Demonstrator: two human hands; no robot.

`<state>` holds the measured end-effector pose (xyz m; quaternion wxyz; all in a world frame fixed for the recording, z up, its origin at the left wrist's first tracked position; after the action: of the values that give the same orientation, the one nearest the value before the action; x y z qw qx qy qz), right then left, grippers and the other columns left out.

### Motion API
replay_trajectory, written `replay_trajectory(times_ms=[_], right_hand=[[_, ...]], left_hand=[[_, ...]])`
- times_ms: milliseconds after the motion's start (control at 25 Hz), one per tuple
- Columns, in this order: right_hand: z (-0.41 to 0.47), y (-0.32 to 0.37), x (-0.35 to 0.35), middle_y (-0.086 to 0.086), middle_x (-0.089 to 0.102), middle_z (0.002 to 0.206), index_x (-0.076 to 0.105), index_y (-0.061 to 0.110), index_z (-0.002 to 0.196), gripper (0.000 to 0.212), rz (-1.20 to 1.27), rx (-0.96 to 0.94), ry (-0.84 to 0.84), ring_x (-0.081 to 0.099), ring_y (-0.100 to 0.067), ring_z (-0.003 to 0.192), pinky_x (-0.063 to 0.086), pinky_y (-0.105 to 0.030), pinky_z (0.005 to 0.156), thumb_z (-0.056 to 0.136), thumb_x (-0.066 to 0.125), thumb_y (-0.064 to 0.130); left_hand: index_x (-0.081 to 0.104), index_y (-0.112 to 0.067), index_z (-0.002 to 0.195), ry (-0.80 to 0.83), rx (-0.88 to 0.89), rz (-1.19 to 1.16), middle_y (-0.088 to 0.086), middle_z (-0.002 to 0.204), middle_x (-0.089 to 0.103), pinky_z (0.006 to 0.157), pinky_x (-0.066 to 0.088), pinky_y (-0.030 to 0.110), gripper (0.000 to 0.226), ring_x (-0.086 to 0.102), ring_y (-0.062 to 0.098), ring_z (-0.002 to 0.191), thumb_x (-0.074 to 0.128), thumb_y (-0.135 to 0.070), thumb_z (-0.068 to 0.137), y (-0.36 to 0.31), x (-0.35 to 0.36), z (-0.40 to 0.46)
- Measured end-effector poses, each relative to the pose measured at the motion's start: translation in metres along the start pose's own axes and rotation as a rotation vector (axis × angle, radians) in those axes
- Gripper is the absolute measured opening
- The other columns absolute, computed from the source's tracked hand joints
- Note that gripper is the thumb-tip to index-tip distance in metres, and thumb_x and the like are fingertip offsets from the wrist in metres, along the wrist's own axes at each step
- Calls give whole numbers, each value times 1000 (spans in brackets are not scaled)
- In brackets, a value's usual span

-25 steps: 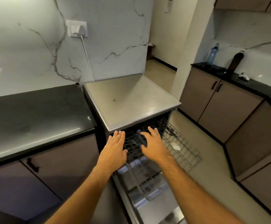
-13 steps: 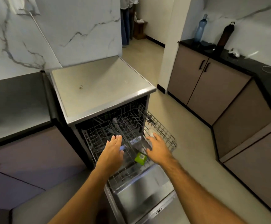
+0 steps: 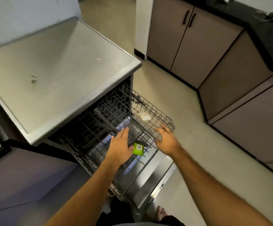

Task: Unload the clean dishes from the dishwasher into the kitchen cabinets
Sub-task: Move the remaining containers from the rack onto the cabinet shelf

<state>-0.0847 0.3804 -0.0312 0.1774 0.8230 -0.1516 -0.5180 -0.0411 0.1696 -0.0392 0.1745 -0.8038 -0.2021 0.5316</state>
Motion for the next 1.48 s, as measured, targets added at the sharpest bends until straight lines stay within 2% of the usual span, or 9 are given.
replay_trajectory(times_ms=[320, 560, 680, 880, 1080, 1200, 1360, 1400, 1480], right_hand=[[85, -8, 72, -2, 27, 157, 40, 29, 148, 60, 112, 182, 38, 37, -24, 140, 36, -39, 113, 94, 56, 7], [181, -21, 109, -5, 39, 147, 39, 22, 146, 50, 206, 196, -81, 48, -26, 129, 45, -40, 106, 98, 52, 18], [217, -31, 125, -6, 36, 150, 33, 22, 149, 58, 218, 188, -135, 49, -27, 128, 46, -41, 106, 96, 57, 21], [261, -44, 143, -9, 35, 147, 24, 38, 151, 64, 298, 252, -53, 48, -28, 123, 48, -49, 102, 96, 58, 35], [286, -45, 151, -12, 14, 161, 14, 63, 142, 69, 356, 299, 21, 46, -35, 129, 52, -60, 94, 98, 53, 29], [282, -45, 151, -13, 14, 160, 19, 61, 143, 65, 318, 279, 13, 37, -34, 136, 46, -61, 101, 99, 51, 24], [241, -36, 142, -8, 29, 143, 37, 48, 144, 57, 310, 157, -45, 43, -14, 107, 52, -20, 83, 98, 55, 19], [224, -29, 139, -8, 28, 144, 39, 45, 142, 55, 298, 123, -68, 44, -13, 108, 54, -19, 82, 97, 58, 20], [188, -12, 130, -10, 24, 148, 39, 42, 139, 54, 243, 49, -123, 42, -24, 124, 54, -41, 96, 94, 62, 23]], left_hand=[[7, -26, 156, 239, -27, -61, 2, 157, 26, 116, 30, 42, 92, 32, 25, 140, 69, -31, 87, 45, 65, 64], [5, -24, 155, 310, 122, 238, 1, 160, 18, 120, 13, 43, 92, 10, 22, 148, 66, -33, 86, 50, 125, 116], [11, -28, 153, 364, 114, 242, -3, 156, 25, 118, 24, 45, 93, 16, 22, 145, 71, -30, 82, 57, 140, 142], [20, -41, 144, 393, 66, 159, -4, 145, 39, 111, 32, 39, 96, 35, 22, 132, 82, -36, 71, 72, 149, 155], [12, -42, 143, 425, -18, 84, 6, 129, 55, 99, 47, 38, 93, 56, 21, 115, 75, -16, 81, 74, 167, 153], [9, -33, 152, 379, 81, 128, 0, 144, 36, 105, 42, 38, 92, 51, 19, 121, 70, -21, 85, 73, 161, 145], [15, -27, 153, 273, 100, 139, -3, 152, 23, 108, 42, 37, 85, 49, 20, 126, 66, -41, 86, 83, 135, 126], [18, -26, 152, 215, 88, 141, -3, 150, 26, 107, 43, 35, 85, 48, 19, 126, 65, -46, 85, 85, 125, 119], [24, -25, 151, 96, 63, 124, -4, 142, 32, 103, 44, 32, 87, 46, 17, 123, 65, -51, 80, 84, 101, 104]])
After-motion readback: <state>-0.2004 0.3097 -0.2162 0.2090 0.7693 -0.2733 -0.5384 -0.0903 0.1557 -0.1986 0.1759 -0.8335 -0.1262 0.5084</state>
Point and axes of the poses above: each hand's wrist, its own z-axis towards the middle knuckle, its own x-axis out of the palm, y = z × x, the point moved 1 cm from there along z, towards the middle knuckle
